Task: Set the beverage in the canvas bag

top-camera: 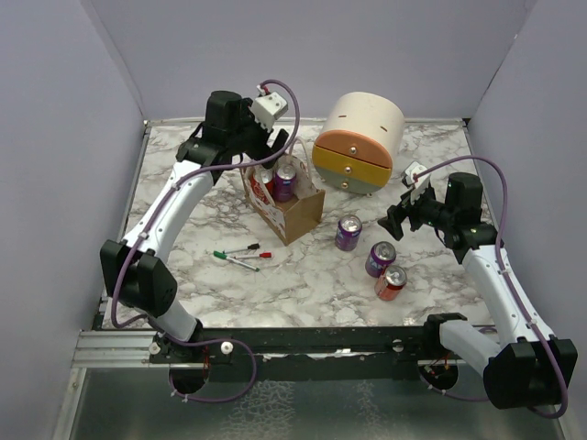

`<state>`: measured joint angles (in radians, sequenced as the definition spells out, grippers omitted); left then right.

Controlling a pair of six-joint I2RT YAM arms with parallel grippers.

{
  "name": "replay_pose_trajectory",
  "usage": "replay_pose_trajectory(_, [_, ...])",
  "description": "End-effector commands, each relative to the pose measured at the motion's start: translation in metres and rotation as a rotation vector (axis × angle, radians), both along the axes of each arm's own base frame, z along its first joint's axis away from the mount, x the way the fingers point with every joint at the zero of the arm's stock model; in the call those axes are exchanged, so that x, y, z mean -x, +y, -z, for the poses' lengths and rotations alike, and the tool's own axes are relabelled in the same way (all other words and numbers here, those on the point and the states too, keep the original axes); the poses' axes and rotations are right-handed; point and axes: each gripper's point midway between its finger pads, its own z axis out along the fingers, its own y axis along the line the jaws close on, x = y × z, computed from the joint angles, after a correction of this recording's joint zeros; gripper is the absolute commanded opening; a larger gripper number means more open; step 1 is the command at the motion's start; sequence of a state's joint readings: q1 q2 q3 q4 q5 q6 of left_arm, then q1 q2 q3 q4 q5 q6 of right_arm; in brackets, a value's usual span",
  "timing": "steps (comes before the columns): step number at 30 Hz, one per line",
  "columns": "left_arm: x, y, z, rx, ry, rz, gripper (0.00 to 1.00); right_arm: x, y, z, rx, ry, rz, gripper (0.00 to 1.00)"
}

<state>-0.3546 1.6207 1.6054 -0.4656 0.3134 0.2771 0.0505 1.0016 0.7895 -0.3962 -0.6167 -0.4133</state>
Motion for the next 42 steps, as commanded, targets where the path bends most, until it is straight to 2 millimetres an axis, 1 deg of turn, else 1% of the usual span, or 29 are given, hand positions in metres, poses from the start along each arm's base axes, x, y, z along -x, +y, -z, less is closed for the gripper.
replay_pose_trajectory(1, [0.014, -0.021, -0.047, 0.094, -0.137, 0.113, 0.81, 0.001, 0.0, 0.001, -0.003, -0.007, -0.01, 1.0])
replay_pose_trajectory(4, [0.021, -0.027, -0.029, 0.062, -0.103, 0.142, 0.8, 0.0, 0.0, 0.001, -0.001, -0.008, -0.007, 0.99])
replay_pose_trajectory(9, [0.03, -0.04, 0.011, -0.053, -0.071, 0.176, 0.8, -0.001, -0.001, 0.002, 0.006, -0.007, -0.002, 1.0])
replay_pose_trajectory(12, [0.033, -0.045, 0.031, -0.12, -0.065, 0.164, 0.8, -0.002, -0.002, 0.003, 0.009, -0.008, 0.002, 1.0])
replay_pose_trajectory(14, [0.032, -0.045, 0.045, -0.145, -0.042, 0.137, 0.8, -0.002, -0.002, 0.005, 0.011, 0.0, 0.004, 1.0])
replay_pose_trajectory(20, [0.022, -0.035, 0.079, -0.201, 0.027, 0.042, 0.81, -0.006, -0.005, 0.015, 0.024, 0.027, 0.018, 1.0])
replay_pose_trajectory(26, [0.015, -0.033, 0.115, -0.251, 0.108, 0.017, 0.81, -0.011, -0.009, 0.024, 0.045, 0.053, 0.036, 1.0])
replay_pose_trajectory(30, [0.013, -0.039, 0.127, -0.247, 0.145, 0.03, 0.84, -0.014, -0.011, 0.029, 0.052, 0.066, 0.043, 1.0])
replay_pose_trajectory(34, [0.008, -0.04, 0.137, -0.25, 0.16, 0.013, 0.85, -0.014, -0.011, 0.033, 0.054, 0.08, 0.042, 1.0])
replay_pose_trajectory(42, [-0.011, -0.034, 0.147, -0.271, 0.163, -0.041, 0.86, -0.015, -0.011, 0.036, 0.056, 0.089, 0.042, 1.0])
